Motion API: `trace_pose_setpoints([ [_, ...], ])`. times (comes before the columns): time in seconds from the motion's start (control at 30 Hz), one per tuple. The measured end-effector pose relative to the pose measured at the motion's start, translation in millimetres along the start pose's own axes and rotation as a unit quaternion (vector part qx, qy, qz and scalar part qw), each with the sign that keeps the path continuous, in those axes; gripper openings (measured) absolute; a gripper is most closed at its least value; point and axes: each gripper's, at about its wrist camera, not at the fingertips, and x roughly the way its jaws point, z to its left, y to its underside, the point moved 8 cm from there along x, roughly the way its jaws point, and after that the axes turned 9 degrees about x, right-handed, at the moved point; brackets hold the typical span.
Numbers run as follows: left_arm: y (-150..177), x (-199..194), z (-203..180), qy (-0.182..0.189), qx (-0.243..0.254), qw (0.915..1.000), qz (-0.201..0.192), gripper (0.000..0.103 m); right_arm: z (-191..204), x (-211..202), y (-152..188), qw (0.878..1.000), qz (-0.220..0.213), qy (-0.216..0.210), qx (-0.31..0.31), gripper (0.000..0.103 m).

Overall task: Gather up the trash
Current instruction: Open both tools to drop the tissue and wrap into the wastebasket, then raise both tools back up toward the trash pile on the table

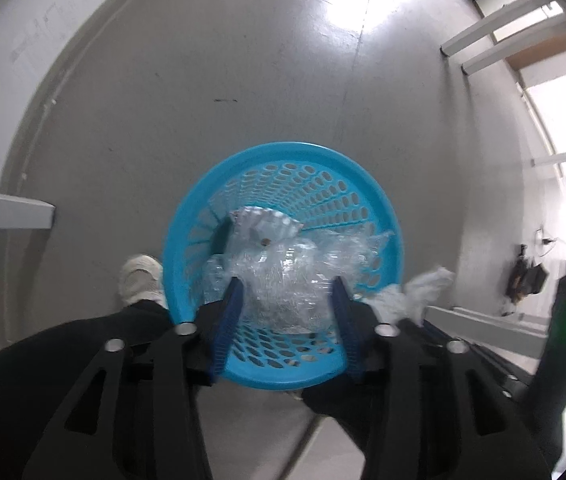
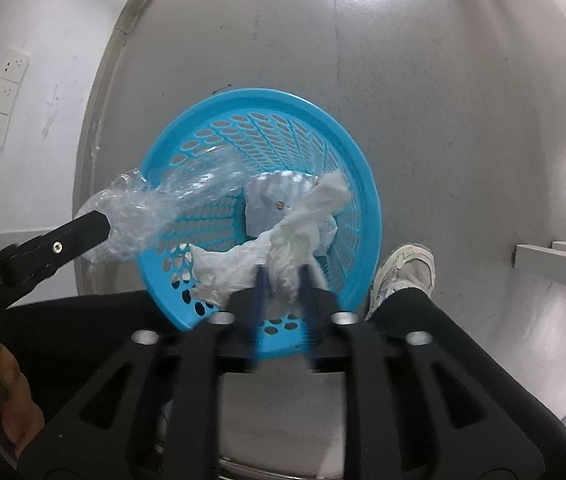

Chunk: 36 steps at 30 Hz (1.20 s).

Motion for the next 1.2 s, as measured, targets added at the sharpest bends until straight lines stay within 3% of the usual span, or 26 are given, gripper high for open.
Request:
trace_pose_setpoints([
  [0.03,-0.9,-0.8,2.3,-0.002,-0.003,1.0000,-0.005,0.065,0.6,1.1,-1.1,1.000,-0.001,0.000,0.002,0.049],
  [0.4,8.8,-14.5,-3.8,-0.025,0.023,0.9994,-0.011,0.065,3.0,-24.2,14.4,0.999,-0.024,0.019,-0.017,0.048],
  [0.5,17.4,-23.3,-3.6,-0.047,0.041,0.9980,-0.011,0.065,0.3,-45.1,24.2,0.996,-0.060,0.058,-0.034,0.048],
  [0.73,40.2,-54.1,-6.1,-0.029,0.057,0.9977,-0.023,0.065,10.7,-80.7,53.0,0.996,-0.078,0.022,-0.044,0.050],
  [0.97,63.9,-97.6,-21.5,-0.026,0.108,0.9917,-0.065,0.071,18.1,-122.5,80.5,0.988,-0.128,0.028,-0.078,0.056],
  [1.2,94.2,-146.8,-25.1,-0.010,0.128,0.9857,-0.109,0.074,20.3,-169.9,124.0,0.983,-0.158,-0.025,-0.090,0.060],
])
